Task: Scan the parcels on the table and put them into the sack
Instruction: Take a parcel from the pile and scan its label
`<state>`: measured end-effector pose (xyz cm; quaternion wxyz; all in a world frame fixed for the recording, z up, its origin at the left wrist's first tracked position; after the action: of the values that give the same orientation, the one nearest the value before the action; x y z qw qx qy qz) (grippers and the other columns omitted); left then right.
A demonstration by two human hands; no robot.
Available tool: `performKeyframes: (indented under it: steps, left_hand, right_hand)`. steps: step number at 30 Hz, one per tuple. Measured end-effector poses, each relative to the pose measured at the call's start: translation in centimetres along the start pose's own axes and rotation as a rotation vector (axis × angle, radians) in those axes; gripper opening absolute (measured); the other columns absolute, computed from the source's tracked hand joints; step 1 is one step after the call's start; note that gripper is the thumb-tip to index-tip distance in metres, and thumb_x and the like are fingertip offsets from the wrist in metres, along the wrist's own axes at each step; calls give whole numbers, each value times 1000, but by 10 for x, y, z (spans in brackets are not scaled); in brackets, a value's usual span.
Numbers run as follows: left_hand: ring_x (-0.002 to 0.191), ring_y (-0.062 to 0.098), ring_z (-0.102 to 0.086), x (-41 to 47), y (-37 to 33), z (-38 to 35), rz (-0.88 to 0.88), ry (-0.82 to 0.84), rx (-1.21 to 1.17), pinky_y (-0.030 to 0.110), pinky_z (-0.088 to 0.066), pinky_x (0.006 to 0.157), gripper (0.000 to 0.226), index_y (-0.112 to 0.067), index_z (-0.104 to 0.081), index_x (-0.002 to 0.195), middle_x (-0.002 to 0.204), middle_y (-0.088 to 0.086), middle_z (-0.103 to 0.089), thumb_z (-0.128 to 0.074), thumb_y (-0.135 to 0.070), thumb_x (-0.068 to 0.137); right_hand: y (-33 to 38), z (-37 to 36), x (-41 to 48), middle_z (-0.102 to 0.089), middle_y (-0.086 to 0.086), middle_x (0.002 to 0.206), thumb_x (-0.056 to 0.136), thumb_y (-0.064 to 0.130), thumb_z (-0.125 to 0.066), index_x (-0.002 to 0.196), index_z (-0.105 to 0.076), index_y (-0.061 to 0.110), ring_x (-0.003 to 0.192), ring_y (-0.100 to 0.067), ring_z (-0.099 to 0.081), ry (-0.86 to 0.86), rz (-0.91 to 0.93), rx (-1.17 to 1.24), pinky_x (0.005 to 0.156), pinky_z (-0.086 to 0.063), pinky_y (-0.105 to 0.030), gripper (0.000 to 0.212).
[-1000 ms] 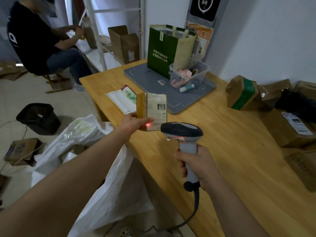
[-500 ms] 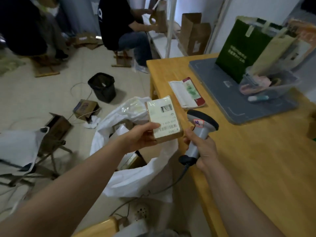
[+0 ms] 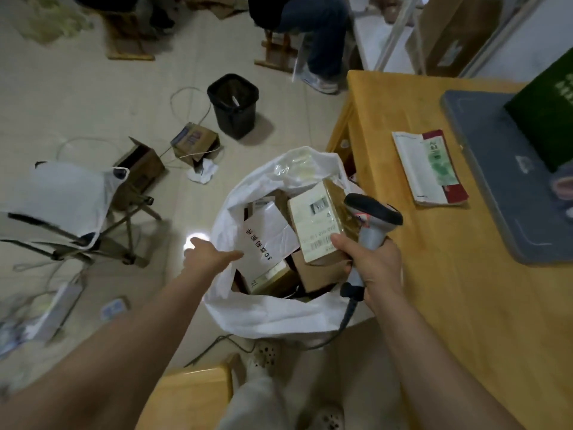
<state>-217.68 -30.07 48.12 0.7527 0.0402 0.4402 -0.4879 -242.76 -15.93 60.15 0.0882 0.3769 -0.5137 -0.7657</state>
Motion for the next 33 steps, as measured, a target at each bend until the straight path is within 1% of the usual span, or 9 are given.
performKeyframes:
  steps: [3, 4, 6, 10, 18, 20, 22, 26, 33]
  left_hand:
    - [79, 25, -57, 9, 22, -5, -66, 0, 0, 33, -47, 64, 33, 0, -57, 99, 90, 13, -58, -70, -25, 82]
    - [74, 27, -58, 9, 24, 0, -109, -57, 0, 32, -46, 59, 22, 0, -57, 87, 80, 12, -57, -62, -21, 86]
    - [66, 27, -54, 6, 25, 15, -132, -166, -101, 29, -39, 53, 26, 3, -54, 80, 68, 10, -51, -54, -21, 90]
    - [72, 27, -53, 2, 14, 40, -115, -193, -214, 33, -43, 65, 26, 0, -55, 86, 76, 12, -54, -54, -26, 90]
    - [75, 29, -57, -12, 1, 32, -126, -85, -11, 40, -53, 77, 19, -8, -51, 77, 83, 13, -60, -55, -26, 80]
    - [89, 31, -58, -22, -9, 25, -55, -106, 92, 43, -51, 87, 31, -8, -52, 95, 98, 13, -59, -58, -33, 77]
    - [123, 38, -44, -35, -28, 14, -65, -172, 272, 50, -35, 107, 68, -5, -41, 130, 131, 19, -47, -62, -40, 76]
    - [146, 37, 2, -90, -87, -34, -439, -149, 444, 52, 5, 118, 90, -9, -3, 152, 158, 22, -1, -58, -42, 88]
    - [146, 33, -6, -241, -163, -161, -1011, 19, 605, 50, 3, 117, 82, -19, -7, 152, 158, 13, -9, -53, -44, 90]
  right_hand:
    - [-10, -26, 10, -70, -3, 102, 53, 35, -91, 110, -62, 12, 93, -21, -68, 8, 1, -135, 81, -58, -43, 68]
    - [-14, -32, 12, -70, -2, 101, 46, 44, -90, 109, -61, 13, 91, -22, -68, 10, -11, -183, 80, -58, -45, 76]
    - [-22, -45, 12, -69, -4, 97, 50, 43, -90, 104, -60, 12, 85, -21, -68, 68, -55, -255, 71, -60, -39, 70]
    - [-34, -70, -2, -65, -4, 76, 69, 21, -86, 95, -60, 7, 55, -9, -59, 305, -197, -276, 45, -46, -19, 39]
    - [-35, -46, -15, -60, -7, 63, 76, 4, -76, 101, -60, -2, 51, -15, -56, 233, -210, -136, 53, -48, -28, 30]
    - [-27, -31, -22, -62, -7, 65, 78, 6, -75, 102, -61, 1, 52, -13, -58, 210, -199, -67, 53, -50, -27, 28]
    - [-18, -13, -32, -66, -10, 72, 79, 7, -75, 101, -61, 4, 52, -12, -60, 192, -187, 22, 51, -52, -26, 27]
    - [-7, 34, -47, -70, -18, 73, 82, 9, -73, 95, -62, -3, 57, -22, -65, 90, -165, 221, 55, -56, -31, 20]
    - [-32, 166, -92, -67, -17, 71, 89, 14, -66, 94, -60, 3, 58, -26, -67, -152, -174, 664, 54, -57, -32, 14]
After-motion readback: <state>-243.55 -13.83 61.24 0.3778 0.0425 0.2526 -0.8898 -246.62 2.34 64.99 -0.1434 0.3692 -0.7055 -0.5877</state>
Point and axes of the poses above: each hand's wrist, its own x-axis towards the middle knuckle, its own z-axis out of the back of the hand, y = z × x, the point moved 3 cm from there along x, towards the middle knuckle
